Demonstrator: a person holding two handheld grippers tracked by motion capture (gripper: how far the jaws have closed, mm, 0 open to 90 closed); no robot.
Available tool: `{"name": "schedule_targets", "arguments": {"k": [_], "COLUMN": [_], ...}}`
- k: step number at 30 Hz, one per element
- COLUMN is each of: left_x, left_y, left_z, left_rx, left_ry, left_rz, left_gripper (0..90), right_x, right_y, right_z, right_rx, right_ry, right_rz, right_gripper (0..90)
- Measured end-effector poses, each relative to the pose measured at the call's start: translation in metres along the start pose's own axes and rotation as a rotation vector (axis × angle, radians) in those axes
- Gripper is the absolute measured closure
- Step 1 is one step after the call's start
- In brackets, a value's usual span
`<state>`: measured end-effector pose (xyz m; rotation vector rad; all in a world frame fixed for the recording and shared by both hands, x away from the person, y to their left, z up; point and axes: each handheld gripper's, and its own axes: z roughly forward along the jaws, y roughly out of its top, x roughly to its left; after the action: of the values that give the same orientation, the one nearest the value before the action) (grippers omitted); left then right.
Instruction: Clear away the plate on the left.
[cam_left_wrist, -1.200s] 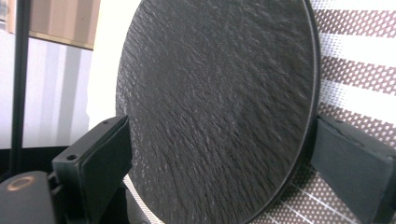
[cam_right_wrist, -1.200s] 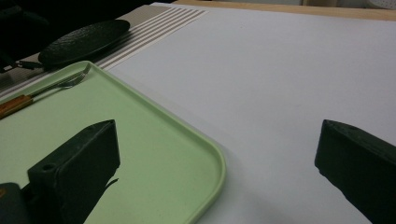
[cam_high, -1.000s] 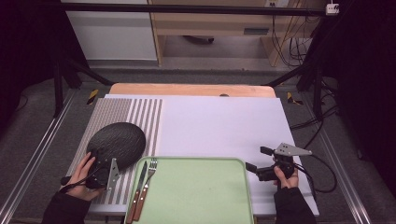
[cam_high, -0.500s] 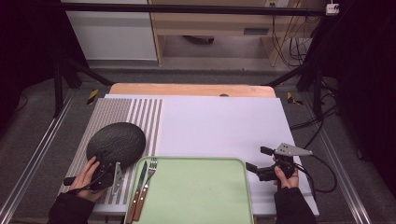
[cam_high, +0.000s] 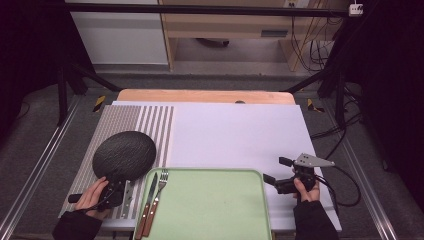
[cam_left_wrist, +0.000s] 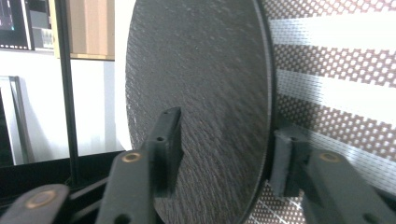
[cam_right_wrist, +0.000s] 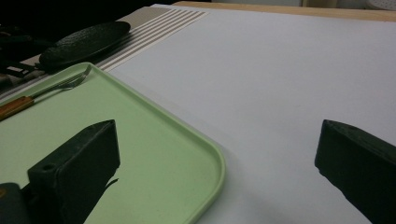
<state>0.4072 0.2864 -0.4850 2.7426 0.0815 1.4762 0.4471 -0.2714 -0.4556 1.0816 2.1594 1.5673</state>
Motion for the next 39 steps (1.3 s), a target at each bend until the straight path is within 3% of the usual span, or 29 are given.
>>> {"name": "schedule_targets", "arguments": {"k": [7,15,27,33,39], "left_x": [-0.007,-0.011,-0.014,-0.009,-0.007], "left_y": [0.003,0.002,0.003,0.003,0.003], "left_z": [0.001,0.003,0.003,-0.003,-0.004], "left_rx": [0.014,0.0,0.003,0.006,0.001], "left_ry": [0.016,0.006,0.031,0.085,0.089], "left_rz": [0.045,0.049,0.064,0.067,0.068], "left_gripper": [66.1,77.9,79.8,84.3,85.5], "right_x": [0.0,0.001,0.001,0.001,0.001], "right_y": [0.0,0.0,0.0,0.0,0.0], "right_z": [0.0,0.0,0.001,0.001,0.001], "right_rx": [0.003,0.002,0.004,0.003,0.004], "right_ry": [0.001,0.001,0.006,0.004,0.004], "right_rz": [0.002,0.003,0.002,0.004,0.001], "right_gripper": [0.6,0.6,0.6,0.6,0.6]}}
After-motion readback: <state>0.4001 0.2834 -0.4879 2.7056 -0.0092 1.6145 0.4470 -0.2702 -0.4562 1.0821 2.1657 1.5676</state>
